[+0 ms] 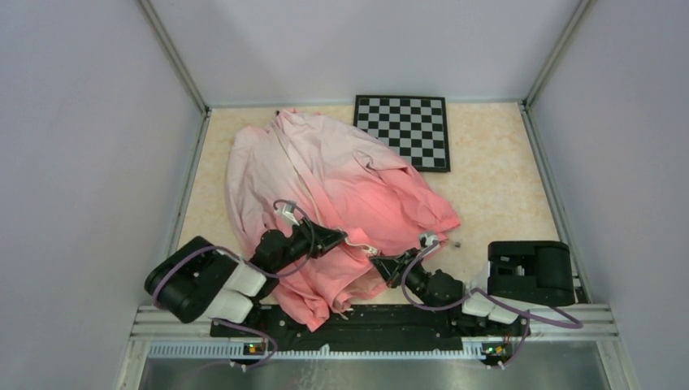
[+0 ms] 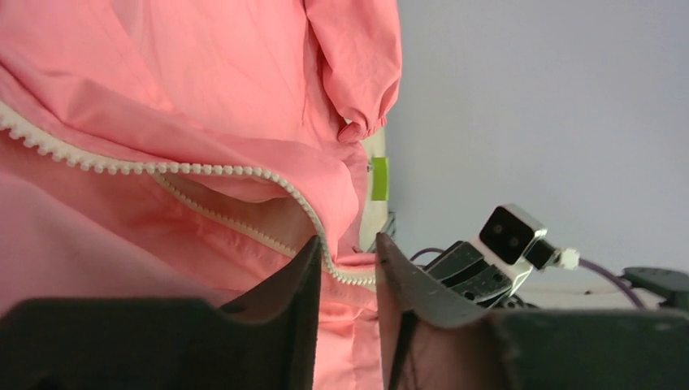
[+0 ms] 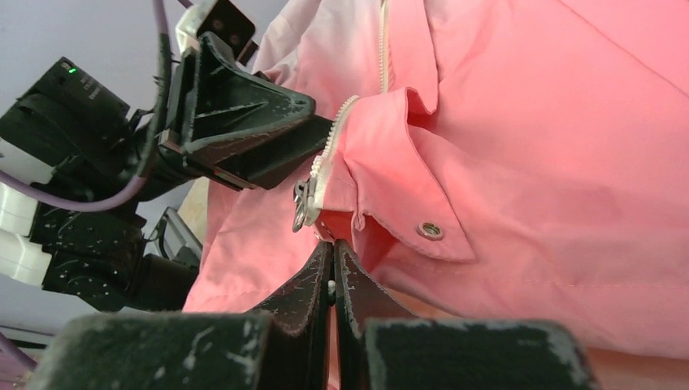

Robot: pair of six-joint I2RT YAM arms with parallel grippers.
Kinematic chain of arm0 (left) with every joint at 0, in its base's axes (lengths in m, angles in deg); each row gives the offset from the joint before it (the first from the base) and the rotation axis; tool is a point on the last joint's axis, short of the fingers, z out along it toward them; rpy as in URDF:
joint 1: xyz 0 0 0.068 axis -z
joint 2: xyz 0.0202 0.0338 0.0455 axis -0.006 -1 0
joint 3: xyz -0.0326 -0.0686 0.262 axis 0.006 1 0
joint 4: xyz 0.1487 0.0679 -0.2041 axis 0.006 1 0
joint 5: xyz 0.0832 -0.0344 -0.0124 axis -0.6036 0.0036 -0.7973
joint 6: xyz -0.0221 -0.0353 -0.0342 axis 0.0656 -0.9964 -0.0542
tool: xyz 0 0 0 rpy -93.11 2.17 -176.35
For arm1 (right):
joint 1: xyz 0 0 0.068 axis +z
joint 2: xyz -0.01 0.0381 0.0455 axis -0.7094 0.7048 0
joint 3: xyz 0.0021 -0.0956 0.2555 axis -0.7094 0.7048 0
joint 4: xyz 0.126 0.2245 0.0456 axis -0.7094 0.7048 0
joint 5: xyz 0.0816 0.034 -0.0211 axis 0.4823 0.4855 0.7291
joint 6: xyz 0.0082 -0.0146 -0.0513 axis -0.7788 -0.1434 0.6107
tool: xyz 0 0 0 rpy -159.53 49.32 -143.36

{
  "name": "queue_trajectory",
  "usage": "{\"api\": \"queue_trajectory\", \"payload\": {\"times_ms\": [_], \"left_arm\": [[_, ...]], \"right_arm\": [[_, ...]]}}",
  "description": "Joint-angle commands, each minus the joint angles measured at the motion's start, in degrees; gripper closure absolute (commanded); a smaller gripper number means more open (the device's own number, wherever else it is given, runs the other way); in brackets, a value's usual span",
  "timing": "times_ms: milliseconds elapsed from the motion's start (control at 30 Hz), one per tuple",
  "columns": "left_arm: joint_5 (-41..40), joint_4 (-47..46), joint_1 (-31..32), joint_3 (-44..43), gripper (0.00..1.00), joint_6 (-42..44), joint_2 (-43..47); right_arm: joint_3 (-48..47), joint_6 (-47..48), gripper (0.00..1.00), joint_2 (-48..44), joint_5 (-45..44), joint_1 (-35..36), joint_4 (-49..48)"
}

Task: Zip up the jacket

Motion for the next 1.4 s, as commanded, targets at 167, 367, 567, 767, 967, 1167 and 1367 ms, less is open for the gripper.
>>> {"api": "queue_trajectory", "payload": {"times_ms": [167, 367, 567, 767, 967, 1167, 1367], "left_arm": [[-3.0, 25.4, 0.0, -0.4, 0.49, 6.7, 19.8], [-3.0, 46.8, 0.1, -3.2, 0.38, 16.5, 34.4], [-3.2, 50.7, 0.1, -4.0, 0.37, 16.1, 42.4], [3.7, 40.2, 0.1, -5.4, 0.34, 8.5, 33.9], [4.2, 38.2, 0.1, -7.9, 0.3, -3.6, 26.4], [4.2, 35.3, 0.3, -11.0, 0.29, -7.0, 21.6], [5.4, 33.3, 0.8, -10.2, 0.36, -11.4, 18.0]], "right_arm": [[4.9, 0.3, 1.0, 0.1, 0.3, -0.8, -12.4], [5.4, -1.0, 1.0, -0.7, 0.0, -0.9, -12.4], [5.4, -1.7, 1.0, -2.9, -0.4, -0.9, -9.9], [5.2, -2.0, 1.0, -3.3, -0.8, -0.8, -8.8], [4.5, -2.4, 1.0, -4.3, -0.8, -0.8, -5.6], [4.0, -2.9, 1.0, -4.2, -1.0, -0.9, -4.2], [4.0, -3.5, 1.0, -4.3, -1.1, -0.9, -3.7]]}}
